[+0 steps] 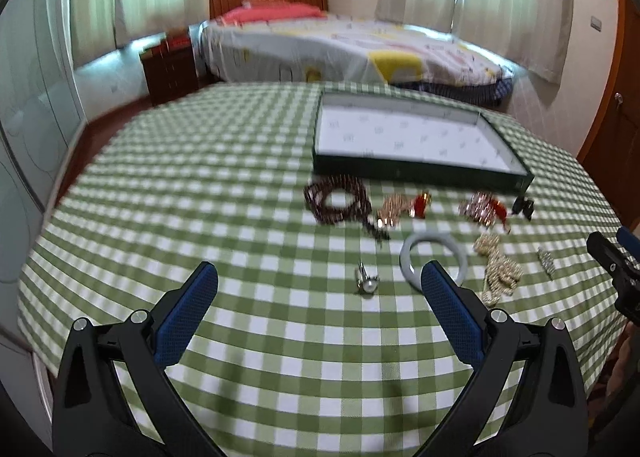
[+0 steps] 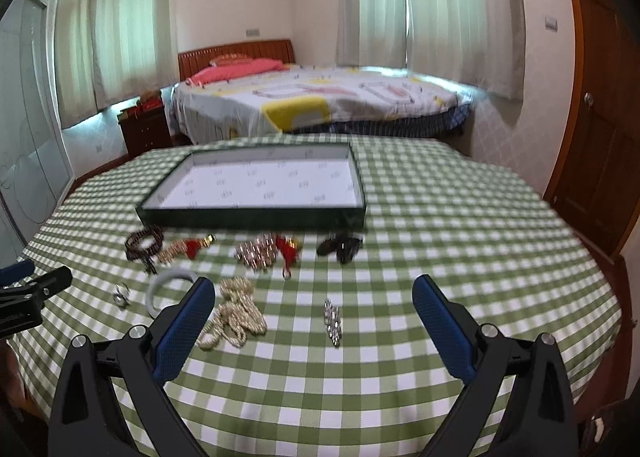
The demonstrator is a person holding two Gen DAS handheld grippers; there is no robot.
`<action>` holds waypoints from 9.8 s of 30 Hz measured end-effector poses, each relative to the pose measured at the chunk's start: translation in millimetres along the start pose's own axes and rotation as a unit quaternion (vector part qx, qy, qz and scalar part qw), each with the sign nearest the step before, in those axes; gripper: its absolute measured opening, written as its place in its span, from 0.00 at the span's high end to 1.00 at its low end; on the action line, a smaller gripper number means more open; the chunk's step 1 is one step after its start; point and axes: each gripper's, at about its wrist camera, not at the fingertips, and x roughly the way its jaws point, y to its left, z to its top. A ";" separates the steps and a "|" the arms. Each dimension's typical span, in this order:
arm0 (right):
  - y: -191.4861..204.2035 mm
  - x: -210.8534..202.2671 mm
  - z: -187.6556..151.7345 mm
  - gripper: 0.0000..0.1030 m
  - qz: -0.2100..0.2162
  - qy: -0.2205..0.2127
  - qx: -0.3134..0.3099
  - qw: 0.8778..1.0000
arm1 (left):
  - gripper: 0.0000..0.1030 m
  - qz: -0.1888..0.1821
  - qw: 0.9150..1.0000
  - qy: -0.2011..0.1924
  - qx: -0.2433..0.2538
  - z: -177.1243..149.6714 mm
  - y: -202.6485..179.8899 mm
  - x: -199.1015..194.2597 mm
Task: Organize jewelry
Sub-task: 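Grasp the pearl ring with the left tool while the right tool grasps the rhinestone brooch, then carry ring and brooch into the green box and open both tools, then withdraw both open tools from the box toward the remaining jewelry, then grasp the pearl necklace with the right tool while the left tool grasps the jade bangle, then carry necklace and bangle into the box and open the right tool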
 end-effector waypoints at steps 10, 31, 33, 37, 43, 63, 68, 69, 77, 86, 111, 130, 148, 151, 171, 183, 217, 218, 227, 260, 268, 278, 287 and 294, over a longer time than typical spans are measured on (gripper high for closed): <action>-1.6 37.6 -14.9 0.06 0.010 0.052 -0.003 0.999 | 0.21 0.008 0.998 0.062 0.006 -6.0 -7.2 64.4; -10.3 57.8 -17.8 0.06 0.023 0.077 0.017 0.997 | 0.71 -0.014 0.998 0.055 0.032 -15.6 -22.1 67.3; -10.1 58.2 -17.6 0.06 0.026 0.076 0.017 0.997 | 0.81 -0.023 0.998 0.055 0.032 -16.3 -22.3 65.9; -7.8 56.5 -17.3 0.07 0.029 0.075 0.013 0.997 | 0.83 -0.027 0.998 0.055 0.031 -15.3 -20.7 66.0; 1.2 54.8 -15.9 0.07 0.028 0.067 -0.006 0.997 | 0.83 -0.027 0.998 0.054 0.028 -15.2 -16.3 65.6; -21.2 74.9 -21.1 0.58 0.032 0.101 0.016 0.994 | 0.83 -0.018 0.999 0.047 0.015 -9.5 -1.0 64.9; -19.4 75.0 -22.5 0.70 0.030 0.102 0.006 0.994 | 0.83 -0.019 0.999 0.048 0.015 -9.2 -0.3 64.9; -18.5 75.5 -22.4 0.76 0.031 0.102 0.005 0.994 | 0.83 -0.019 0.999 0.048 0.015 -9.7 -0.6 65.8; -20.4 71.3 -24.6 0.88 0.037 0.101 0.006 0.994 | 0.83 -0.022 0.999 0.041 0.019 -8.7 -4.7 62.8; -16.5 57.6 -8.9 0.88 0.044 0.076 0.007 0.996 | 0.83 -0.031 0.999 0.019 0.022 3.2 -10.6 48.7; -12.7 144.2 100.9 0.88 0.075 0.040 0.006 0.996 | 0.83 -0.063 0.996 -0.016 0.057 131.6 -66.4 139.2; -24.4 205.3 89.7 0.88 0.039 0.107 -0.007 0.994 | 0.83 -0.052 0.994 0.051 0.078 124.6 -69.7 205.1; -16.5 182.1 95.2 0.54 0.056 0.074 -0.019 0.996 | 0.33 -0.055 0.995 0.009 0.078 126.9 -65.4 181.2; -12.1 167.1 98.2 0.50 0.058 0.061 -0.019 0.996 | 0.25 -0.052 0.995 -0.003 0.081 127.0 -65.9 168.5; 28.6 79.7 26.4 0.45 0.096 0.063 -0.028 0.993 | 0.20 -0.027 0.995 -0.039 0.090 63.5 -57.4 77.9; 49.7 85.7 -12.4 0.45 0.091 0.097 -0.050 0.990 | 0.20 -0.006 0.997 -0.018 0.072 16.7 -26.8 55.6; 11.4 61.2 -15.1 0.87 0.066 0.060 -0.026 0.996 | 0.20 -0.045 0.995 -0.004 0.089 0.7 -66.0 54.7; 7.4 60.7 -15.4 0.87 0.064 0.059 -0.024 0.996 | 0.20 -0.047 0.995 -0.002 0.091 0.9 -69.6 55.9; -13.7 61.1 -17.0 0.87 0.060 0.055 0.000 0.997 | 0.20 -0.055 0.994 0.028 0.086 1.5 -90.7 76.9; -10.8 59.7 -17.2 0.89 0.076 0.046 0.007 0.996 | 0.33 -0.071 0.995 0.026 0.071 -2.8 -90.6 75.9; -2.2 51.7 -8.4 0.89 0.085 0.034 -0.001 0.996 | 0.33 -0.079 0.995 0.001 0.062 9.8 -86.2 58.5; 3.2 43.3 7.1 0.90 0.098 0.021 0.000 0.995 | 0.33 -0.086 0.995 -0.016 0.053 22.2 -80.3 48.0; 10.6 42.4 52.8 0.90 0.116 -0.019 -0.003 0.993 | 0.33 -0.098 0.993 -0.046 0.056 58.1 -87.7 46.7; 23.0 59.4 104.7 0.90 0.125 -0.062 -0.021 0.990 | 0.33 -0.105 0.990 -0.082 0.053 110.3 -100.5 63.5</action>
